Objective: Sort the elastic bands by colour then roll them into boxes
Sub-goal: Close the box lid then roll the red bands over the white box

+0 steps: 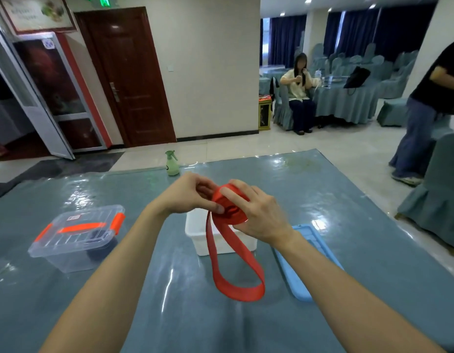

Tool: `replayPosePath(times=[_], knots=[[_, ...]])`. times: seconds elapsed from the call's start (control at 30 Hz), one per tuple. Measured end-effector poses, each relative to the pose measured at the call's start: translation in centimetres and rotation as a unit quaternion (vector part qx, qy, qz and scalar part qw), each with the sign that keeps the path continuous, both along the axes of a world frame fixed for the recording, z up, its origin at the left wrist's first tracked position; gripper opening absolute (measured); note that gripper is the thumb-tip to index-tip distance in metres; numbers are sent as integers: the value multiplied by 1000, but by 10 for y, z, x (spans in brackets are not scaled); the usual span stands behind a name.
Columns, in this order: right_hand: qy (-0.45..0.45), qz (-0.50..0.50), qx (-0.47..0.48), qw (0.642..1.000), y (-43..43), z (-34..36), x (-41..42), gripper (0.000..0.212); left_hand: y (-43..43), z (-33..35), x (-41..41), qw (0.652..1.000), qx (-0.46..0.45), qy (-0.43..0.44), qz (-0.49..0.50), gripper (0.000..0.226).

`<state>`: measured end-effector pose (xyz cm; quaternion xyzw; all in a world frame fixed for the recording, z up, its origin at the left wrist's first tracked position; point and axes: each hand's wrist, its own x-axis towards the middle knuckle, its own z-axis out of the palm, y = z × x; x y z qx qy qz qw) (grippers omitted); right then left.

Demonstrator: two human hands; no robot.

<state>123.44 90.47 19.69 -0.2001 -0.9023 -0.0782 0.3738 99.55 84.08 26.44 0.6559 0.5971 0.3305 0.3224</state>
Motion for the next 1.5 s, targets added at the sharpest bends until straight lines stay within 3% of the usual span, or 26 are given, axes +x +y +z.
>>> replayPosePath(times=[0.13,0.23,0.27,0.33,0.43,0.57,0.8,0.9,1.03,1.17,1.23,1.3,1.4,1.5], knots=[[8,-15,-24,1000,1,-4,10,82,12,6,9,999,26,40,-8,45],[-21,-26,-160,987,1,-6,19,127,15,8,14,995,45,90,4,42],[-13,-32,-207,978,1,-5,22,132,15,10,16,991,47,127,9,43],[11,-53,-250,967,7,-1,26,122,14,15,20,972,54,227,6,44],[-37,-71,-332,940,14,8,18,101,11,23,32,936,53,348,-19,47],[-27,-15,-439,898,18,5,1,48,7,29,37,919,31,393,-26,48],[-78,-20,-409,909,1,11,-21,51,5,32,37,890,17,453,-46,52],[-45,-11,-429,902,0,16,-22,47,5,32,24,923,4,381,-49,57],[83,50,-556,825,1,13,-6,53,-7,13,-14,984,-43,165,-47,63],[177,103,-596,776,-6,2,0,54,-17,-20,-16,997,-43,-10,-56,54],[217,112,-618,747,-9,-6,4,51,-16,-25,-13,997,-27,-55,-44,59],[236,110,-635,728,-12,-14,7,48,-14,-24,-10,996,-31,-63,-46,62],[247,116,-648,711,-14,-24,8,48,-11,-22,-4,999,-18,-23,-36,48],[153,95,-636,750,-11,-27,14,69,-2,-13,6,994,-23,98,-44,46]])
